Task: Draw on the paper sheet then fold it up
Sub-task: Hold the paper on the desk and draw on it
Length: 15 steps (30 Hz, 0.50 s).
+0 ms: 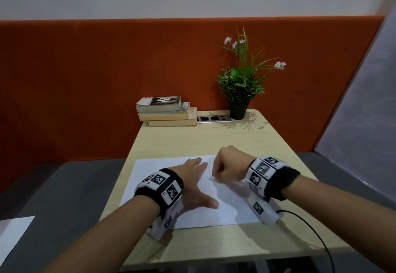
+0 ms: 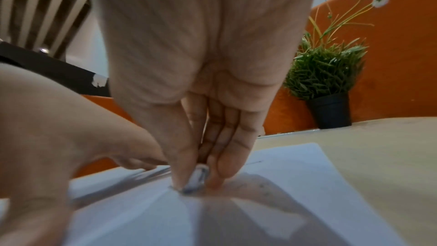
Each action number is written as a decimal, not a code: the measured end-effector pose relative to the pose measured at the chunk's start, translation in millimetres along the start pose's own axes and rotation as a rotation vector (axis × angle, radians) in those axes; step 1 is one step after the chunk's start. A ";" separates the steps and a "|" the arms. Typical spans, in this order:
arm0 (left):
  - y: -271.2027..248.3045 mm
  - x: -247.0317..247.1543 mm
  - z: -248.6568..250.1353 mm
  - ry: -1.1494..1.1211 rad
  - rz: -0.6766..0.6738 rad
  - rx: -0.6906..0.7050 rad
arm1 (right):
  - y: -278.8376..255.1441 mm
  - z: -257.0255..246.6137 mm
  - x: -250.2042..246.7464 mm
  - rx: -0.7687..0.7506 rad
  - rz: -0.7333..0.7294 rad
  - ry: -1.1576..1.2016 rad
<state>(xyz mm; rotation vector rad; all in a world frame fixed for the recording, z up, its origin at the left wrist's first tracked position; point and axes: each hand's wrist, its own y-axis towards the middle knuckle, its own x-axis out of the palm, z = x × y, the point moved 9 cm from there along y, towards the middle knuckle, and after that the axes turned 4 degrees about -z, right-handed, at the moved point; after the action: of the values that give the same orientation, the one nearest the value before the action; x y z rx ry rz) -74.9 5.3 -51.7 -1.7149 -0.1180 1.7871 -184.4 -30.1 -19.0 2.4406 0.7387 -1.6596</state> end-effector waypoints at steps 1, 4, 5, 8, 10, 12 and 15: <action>-0.3 0.5 -0.3 -0.002 0.007 -0.004 | -7.1 -2.0 5.4 -0.023 -0.044 0.006; 0.1 -0.2 -2.4 -0.008 0.032 -0.015 | -16.8 -7.2 11.1 -0.054 -0.127 -0.022; 0.4 -0.3 -2.6 -0.006 0.034 -0.017 | -14.2 -8.3 8.5 -0.051 -0.123 -0.040; 1.6 -0.7 -3.7 -0.009 0.028 -0.017 | 4.1 -11.1 -6.1 -0.020 -0.036 -0.059; 1.8 -1.9 -3.4 -0.022 0.033 -0.014 | 14.3 -11.9 -11.7 0.001 0.022 -0.062; 1.9 -1.8 -3.1 -0.031 0.035 -0.013 | 16.6 -11.7 -9.6 0.009 0.036 -0.073; 1.7 1.0 -5.0 -0.024 0.034 -0.028 | 0.4 -10.0 1.6 -0.006 -0.021 -0.029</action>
<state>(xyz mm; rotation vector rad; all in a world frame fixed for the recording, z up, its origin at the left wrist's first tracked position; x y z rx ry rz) -70.9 2.6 -54.0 -1.7250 -0.1256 1.8391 -175.3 -26.4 -16.6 2.4081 0.7664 -1.6941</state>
